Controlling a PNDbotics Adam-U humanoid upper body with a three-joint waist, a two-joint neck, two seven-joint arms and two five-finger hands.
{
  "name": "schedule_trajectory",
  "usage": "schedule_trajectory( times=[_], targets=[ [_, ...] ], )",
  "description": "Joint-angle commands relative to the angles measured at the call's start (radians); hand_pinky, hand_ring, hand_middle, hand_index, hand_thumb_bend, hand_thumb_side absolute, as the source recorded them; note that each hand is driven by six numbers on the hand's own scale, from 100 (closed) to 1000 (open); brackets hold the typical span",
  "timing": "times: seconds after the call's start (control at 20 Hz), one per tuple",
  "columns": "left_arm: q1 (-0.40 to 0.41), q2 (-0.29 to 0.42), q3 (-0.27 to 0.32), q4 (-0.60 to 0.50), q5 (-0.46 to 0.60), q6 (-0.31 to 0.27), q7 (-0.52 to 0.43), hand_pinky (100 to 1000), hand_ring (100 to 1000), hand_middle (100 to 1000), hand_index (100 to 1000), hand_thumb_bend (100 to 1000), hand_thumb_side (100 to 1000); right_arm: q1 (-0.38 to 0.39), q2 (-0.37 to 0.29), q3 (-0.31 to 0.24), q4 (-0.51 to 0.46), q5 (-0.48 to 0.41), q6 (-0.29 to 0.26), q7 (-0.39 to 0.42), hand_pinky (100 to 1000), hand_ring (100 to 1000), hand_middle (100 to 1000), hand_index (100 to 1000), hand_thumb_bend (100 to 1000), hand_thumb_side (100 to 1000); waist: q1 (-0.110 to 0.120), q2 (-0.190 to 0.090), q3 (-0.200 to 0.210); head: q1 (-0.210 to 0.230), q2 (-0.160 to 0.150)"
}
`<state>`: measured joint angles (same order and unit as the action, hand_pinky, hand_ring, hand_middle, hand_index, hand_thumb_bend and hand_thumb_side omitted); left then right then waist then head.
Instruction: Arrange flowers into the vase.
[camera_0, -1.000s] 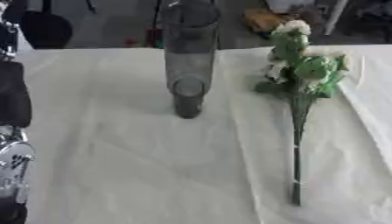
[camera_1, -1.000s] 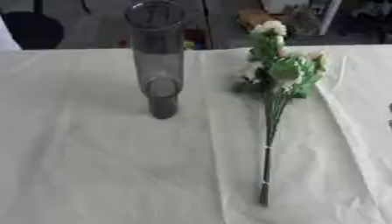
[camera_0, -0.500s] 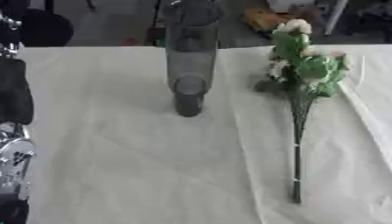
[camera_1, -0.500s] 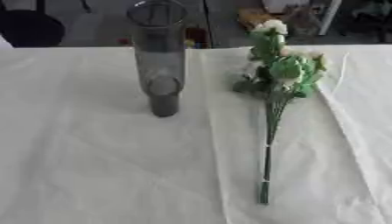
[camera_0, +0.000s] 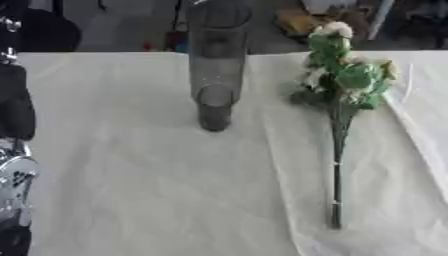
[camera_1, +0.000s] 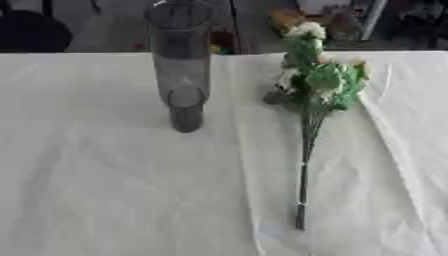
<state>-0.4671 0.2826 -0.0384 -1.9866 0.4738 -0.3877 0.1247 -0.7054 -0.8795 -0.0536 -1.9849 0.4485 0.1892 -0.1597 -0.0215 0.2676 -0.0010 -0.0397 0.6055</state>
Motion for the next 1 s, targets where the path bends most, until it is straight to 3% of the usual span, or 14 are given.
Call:
schedule_trajectory(
  times=[0.05, 0.5, 0.7, 1.0],
  targets=[
    [-0.006, 0.027, -0.001, -0.013, 0.003, 0.000, -0.003, 843, 798, 889, 938, 100, 795, -0.036, -0.088, 0.012, -0.015, 0.058, 0.074, 0.130, 713, 846, 846, 918, 241, 1000, -0.001, -0.025, -0.002, -0.006, 0.006],
    [-0.003, 0.030, -0.006, -0.013, 0.008, 0.005, -0.006, 843, 798, 888, 936, 100, 798, -0.096, -0.160, 0.086, 0.003, 0.180, 0.243, 0.444, 717, 860, 855, 926, 294, 1000, -0.009, -0.032, 0.001, -0.011, 0.014],
    [-0.002, 0.030, -0.007, -0.013, 0.009, 0.008, -0.008, 843, 798, 888, 935, 100, 797, -0.142, -0.159, 0.121, 0.098, 0.210, 0.251, 0.532, 720, 861, 855, 926, 303, 1000, -0.012, -0.033, 0.002, -0.012, 0.018],
    [-0.002, 0.032, -0.011, -0.013, 0.013, 0.010, -0.012, 842, 798, 887, 933, 100, 796, -0.224, -0.143, 0.182, 0.264, 0.257, 0.220, 0.626, 715, 856, 850, 920, 302, 1000, -0.017, -0.038, 0.005, -0.011, 0.028]
  ],
)
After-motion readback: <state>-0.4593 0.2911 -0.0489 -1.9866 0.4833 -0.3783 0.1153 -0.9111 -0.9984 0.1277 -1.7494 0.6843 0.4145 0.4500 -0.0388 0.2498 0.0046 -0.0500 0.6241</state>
